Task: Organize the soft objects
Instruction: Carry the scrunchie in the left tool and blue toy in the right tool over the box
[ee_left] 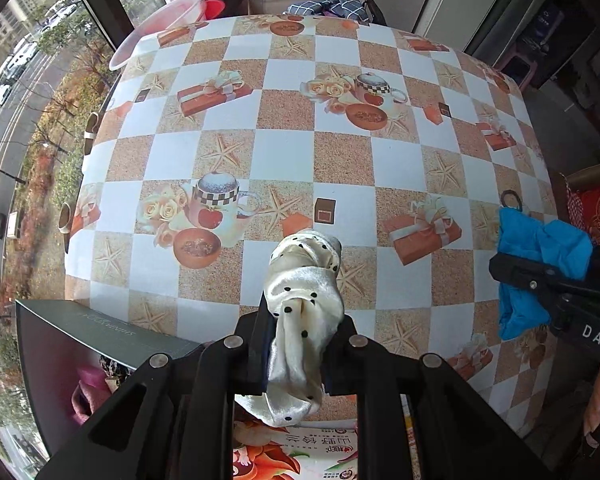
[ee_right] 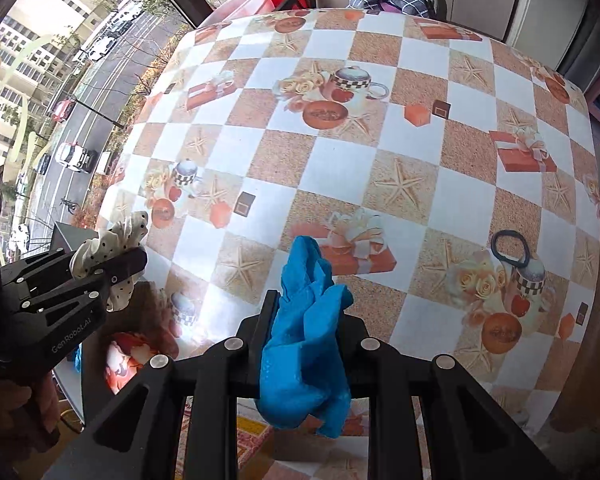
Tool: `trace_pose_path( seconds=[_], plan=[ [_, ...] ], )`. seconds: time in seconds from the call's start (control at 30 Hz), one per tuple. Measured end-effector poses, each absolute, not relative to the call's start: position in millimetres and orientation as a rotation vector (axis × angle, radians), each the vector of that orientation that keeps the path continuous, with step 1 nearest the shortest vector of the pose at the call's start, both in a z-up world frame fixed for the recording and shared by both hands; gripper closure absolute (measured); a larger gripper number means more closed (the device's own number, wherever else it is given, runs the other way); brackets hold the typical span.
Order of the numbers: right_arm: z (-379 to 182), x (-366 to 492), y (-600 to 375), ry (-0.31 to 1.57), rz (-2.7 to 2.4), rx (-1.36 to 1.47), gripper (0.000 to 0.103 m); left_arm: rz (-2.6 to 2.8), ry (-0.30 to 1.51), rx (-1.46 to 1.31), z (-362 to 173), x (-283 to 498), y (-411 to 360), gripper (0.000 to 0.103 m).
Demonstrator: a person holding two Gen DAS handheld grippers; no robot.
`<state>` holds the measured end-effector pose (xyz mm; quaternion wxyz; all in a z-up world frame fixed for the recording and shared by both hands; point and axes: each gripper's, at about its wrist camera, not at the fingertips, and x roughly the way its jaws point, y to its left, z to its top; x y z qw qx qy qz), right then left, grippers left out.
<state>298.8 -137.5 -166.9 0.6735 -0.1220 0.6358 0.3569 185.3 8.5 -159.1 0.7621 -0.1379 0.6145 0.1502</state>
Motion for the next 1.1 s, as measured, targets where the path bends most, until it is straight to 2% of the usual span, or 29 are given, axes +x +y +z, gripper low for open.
trace_pose_path(
  seconds=[0.33,1.1],
  plan=[
    [-139.0,253.3,-110.8,1.427,0.881,-0.274,0.079,0.269,1.321,-0.302,-136.2,133.1,0.0,0.083],
    [-95.9,107.0,-101.8,1.461,0.885,-0.231,0.079,0.059,1.376,-0.22,-126.1,7.9,-12.4,0.083]
  ],
)
